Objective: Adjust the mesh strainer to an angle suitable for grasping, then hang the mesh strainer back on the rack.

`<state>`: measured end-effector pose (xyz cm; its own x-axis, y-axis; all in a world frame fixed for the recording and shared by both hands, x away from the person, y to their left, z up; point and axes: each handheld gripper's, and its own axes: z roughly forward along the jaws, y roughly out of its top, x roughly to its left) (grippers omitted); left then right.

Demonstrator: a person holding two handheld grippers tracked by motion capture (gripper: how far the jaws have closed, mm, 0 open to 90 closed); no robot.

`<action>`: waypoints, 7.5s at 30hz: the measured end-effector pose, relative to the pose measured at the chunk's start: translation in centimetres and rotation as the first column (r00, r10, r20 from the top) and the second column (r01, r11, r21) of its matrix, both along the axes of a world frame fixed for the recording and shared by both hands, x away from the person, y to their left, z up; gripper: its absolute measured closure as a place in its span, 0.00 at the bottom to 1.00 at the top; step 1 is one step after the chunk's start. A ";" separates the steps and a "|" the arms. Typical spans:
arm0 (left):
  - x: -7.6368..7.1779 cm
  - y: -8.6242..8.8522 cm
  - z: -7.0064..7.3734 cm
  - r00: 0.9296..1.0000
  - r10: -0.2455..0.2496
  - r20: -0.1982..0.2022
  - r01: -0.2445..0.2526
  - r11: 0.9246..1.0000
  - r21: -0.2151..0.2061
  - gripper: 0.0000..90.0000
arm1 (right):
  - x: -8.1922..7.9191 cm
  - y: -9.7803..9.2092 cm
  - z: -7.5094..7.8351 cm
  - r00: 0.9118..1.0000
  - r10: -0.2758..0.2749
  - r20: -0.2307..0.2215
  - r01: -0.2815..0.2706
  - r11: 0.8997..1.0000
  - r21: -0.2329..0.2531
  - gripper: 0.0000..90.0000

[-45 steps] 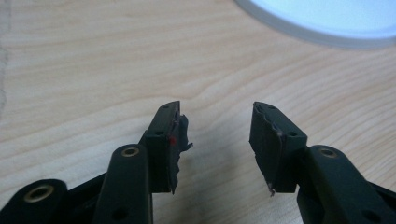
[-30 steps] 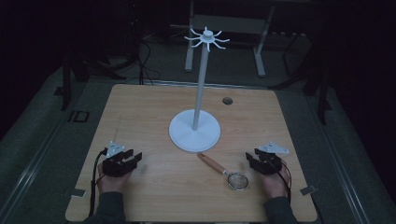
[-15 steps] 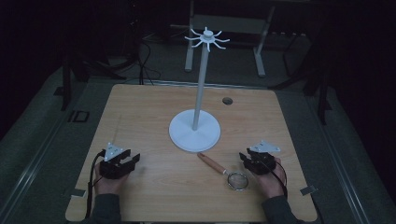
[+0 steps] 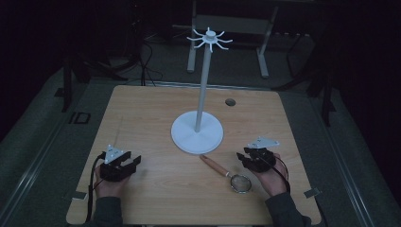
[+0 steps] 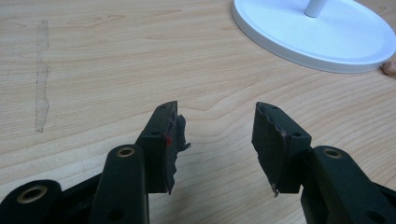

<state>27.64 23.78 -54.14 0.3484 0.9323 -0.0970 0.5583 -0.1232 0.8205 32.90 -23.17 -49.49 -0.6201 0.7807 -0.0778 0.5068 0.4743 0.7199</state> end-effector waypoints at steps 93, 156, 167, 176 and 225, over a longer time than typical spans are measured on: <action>0.2 0.1 -0.1 1.000 0.001 -0.010 -0.001 1.000 0.001 0.56 | 2.9 7.5 -2.8 0.850 0.260 -0.458 -0.338 0.936 -0.095 0.67; 0.4 0.1 -0.1 1.000 0.004 -0.011 -0.004 1.000 -0.001 0.56 | 2.6 7.6 -1.0 0.916 0.220 -0.335 -0.302 0.928 -0.216 0.77; 0.4 0.0 -0.1 1.000 0.007 -0.011 -0.007 1.000 0.003 0.56 | 2.8 6.8 -0.3 0.937 0.210 -0.278 -0.261 0.952 -0.162 0.77; 0.4 0.0 -0.2 1.000 0.010 -0.012 -0.010 1.000 0.006 0.56 | 3.1 6.2 0.2 0.950 0.192 -0.245 -0.230 0.964 -0.136 0.77; 0.4 0.1 -0.1 1.000 0.016 -0.002 -0.016 1.000 -0.002 0.56 | 3.2 4.2 4.2 0.997 0.061 0.047 -0.066 0.993 0.097 0.77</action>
